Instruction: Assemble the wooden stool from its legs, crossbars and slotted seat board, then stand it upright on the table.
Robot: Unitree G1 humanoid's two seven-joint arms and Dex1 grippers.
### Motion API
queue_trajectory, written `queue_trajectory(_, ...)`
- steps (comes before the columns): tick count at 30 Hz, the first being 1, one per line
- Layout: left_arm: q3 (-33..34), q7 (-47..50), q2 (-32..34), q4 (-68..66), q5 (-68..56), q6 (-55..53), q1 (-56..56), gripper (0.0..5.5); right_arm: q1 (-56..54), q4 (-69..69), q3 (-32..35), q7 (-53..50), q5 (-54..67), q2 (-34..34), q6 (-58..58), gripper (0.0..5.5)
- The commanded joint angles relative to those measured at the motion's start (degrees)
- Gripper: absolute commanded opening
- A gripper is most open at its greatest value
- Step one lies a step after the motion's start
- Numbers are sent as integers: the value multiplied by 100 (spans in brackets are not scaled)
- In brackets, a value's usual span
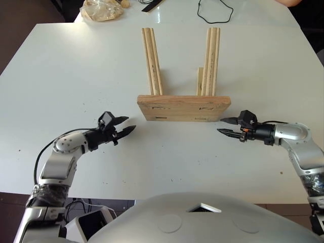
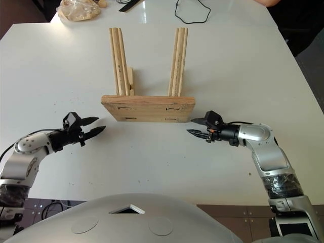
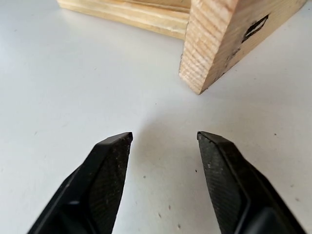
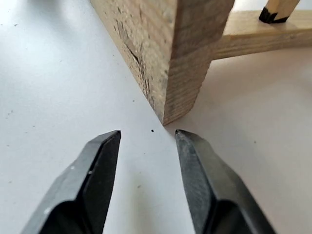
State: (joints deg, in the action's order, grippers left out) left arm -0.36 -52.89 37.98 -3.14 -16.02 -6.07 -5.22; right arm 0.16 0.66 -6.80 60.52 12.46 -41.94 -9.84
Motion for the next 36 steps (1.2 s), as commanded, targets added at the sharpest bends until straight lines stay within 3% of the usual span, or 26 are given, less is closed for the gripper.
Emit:
queue_trajectory(1,-256,-437,54,-426,231,447,405,318,-343,-335,-15,181,-36,-29,111,277)
queue_trajectory(14,-976,-2017,-227,-2216,565,1431,2345,335,-1990,-2121,-541,1286,-136,457,212,292)
queue_trajectory(29,-1034,-2433,-606,-3044,691,2174,2806,335,-2542,-2830,-734,1769,-392,719,674,292)
queue_trajectory(36,-1039,-2357,-659,-3265,840,2481,2837,232,-2636,-3076,-722,1903,-472,782,834,194)
